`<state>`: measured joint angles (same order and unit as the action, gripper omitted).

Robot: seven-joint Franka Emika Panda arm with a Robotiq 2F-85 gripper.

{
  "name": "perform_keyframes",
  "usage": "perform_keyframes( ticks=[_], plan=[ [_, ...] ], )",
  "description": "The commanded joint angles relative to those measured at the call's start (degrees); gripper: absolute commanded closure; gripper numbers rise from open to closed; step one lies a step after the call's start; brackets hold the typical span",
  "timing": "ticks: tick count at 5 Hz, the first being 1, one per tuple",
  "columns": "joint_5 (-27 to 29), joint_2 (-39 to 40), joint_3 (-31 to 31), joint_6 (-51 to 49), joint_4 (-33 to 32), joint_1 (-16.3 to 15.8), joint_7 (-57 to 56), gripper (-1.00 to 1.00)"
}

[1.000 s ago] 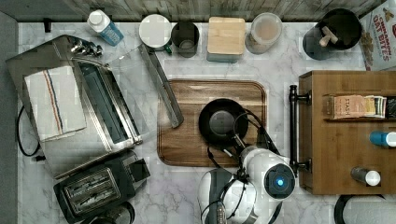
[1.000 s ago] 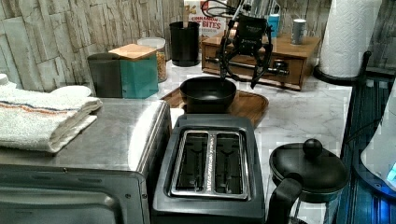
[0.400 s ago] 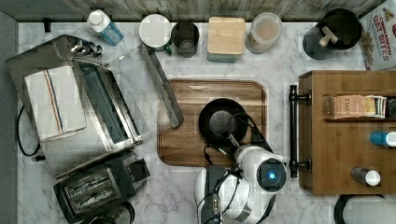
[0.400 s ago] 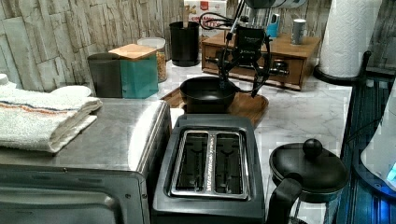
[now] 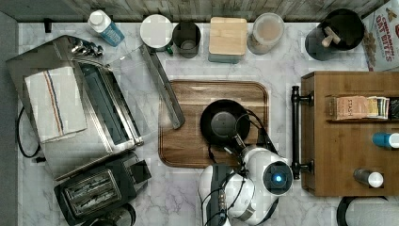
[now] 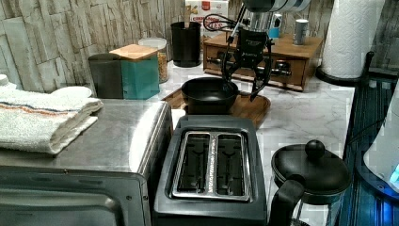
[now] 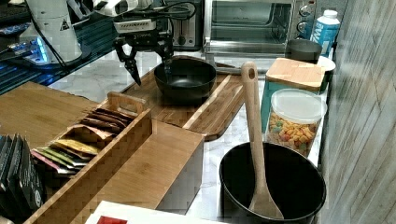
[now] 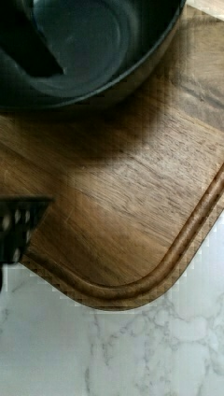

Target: Pick up the bowl.

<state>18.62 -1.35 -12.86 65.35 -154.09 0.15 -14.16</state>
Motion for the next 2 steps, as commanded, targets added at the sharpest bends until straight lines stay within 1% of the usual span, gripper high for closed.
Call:
perform_keyframes(
  ticks=[1,2],
  plan=[
    [-0.62,0.55,-0.01,-0.67,6.26,0.26,-0.71,1.0],
    [-0.65,0.16,0.11,-0.83,5.96,0.14,-0.54,1.0]
  ],
)
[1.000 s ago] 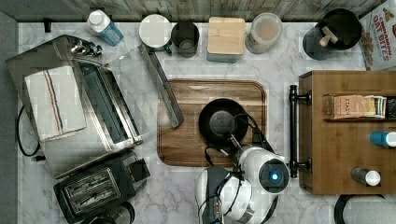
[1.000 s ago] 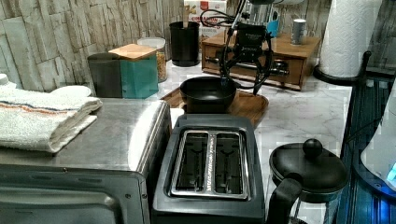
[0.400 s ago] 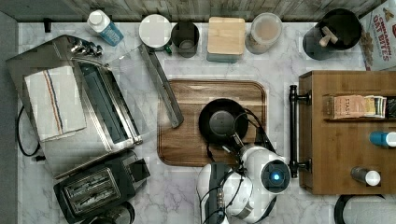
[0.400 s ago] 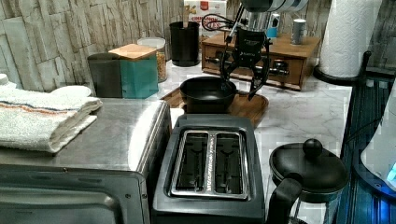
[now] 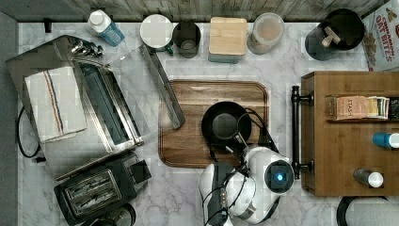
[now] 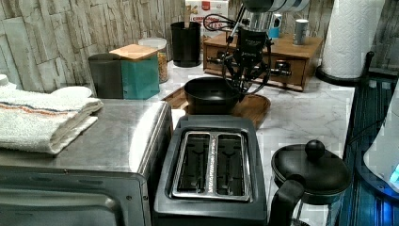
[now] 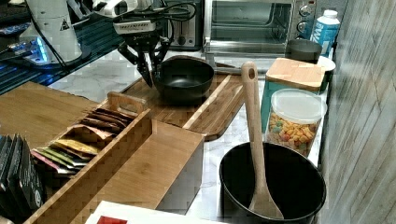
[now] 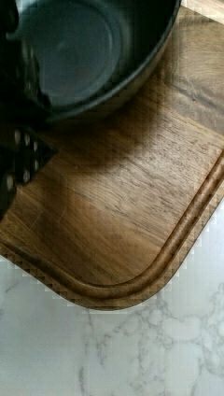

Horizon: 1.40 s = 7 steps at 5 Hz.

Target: Pick up the bowl.

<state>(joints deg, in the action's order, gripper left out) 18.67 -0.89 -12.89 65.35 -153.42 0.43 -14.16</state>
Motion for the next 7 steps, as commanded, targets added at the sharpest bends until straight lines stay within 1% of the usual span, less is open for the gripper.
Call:
perform_keyframes(
  ticks=[1,2,3,4,5,6,7],
  plan=[
    [-2.27,-1.73,0.41,-2.78,5.58,0.09,1.11,1.0],
    [-5.49,-5.5,0.23,-10.88,9.58,0.3,5.46,1.0],
    [-12.8,-10.6,2.58,-9.31,11.21,0.21,13.68,1.0],
    [-18.25,-8.35,4.61,-18.22,21.65,-0.51,15.12,1.0],
    [-19.13,-6.92,5.74,-24.86,31.26,-1.39,14.78,1.0],
    [-18.16,-4.72,5.67,-31.86,40.02,-3.13,8.06,1.0],
    [-16.94,-2.13,4.33,-40.51,46.89,-6.12,-6.13,1.0]
  ],
)
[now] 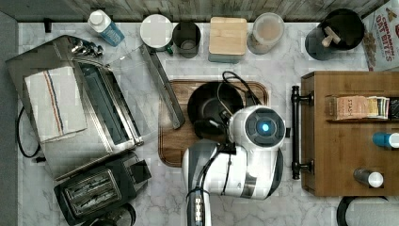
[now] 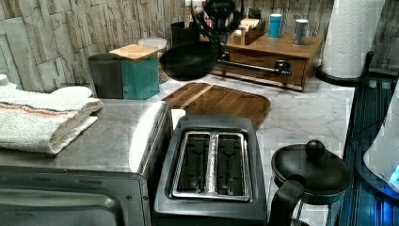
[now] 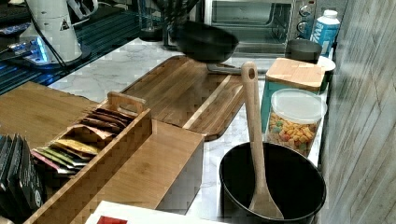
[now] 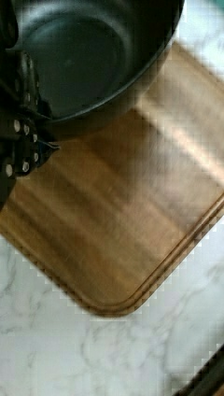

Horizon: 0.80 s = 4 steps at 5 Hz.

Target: Pick up the bowl.

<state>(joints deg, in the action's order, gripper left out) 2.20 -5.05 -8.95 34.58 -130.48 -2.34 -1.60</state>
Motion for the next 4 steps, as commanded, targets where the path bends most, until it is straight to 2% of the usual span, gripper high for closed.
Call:
perform_keyframes(
  ticks=[1,4],
  plan=[
    [-1.16,5.82,0.69,-19.15,28.79,-4.09,-33.04,1.0],
    [-1.16,5.82,0.4,-19.15,28.78,-4.39,-33.04,1.0]
  ],
)
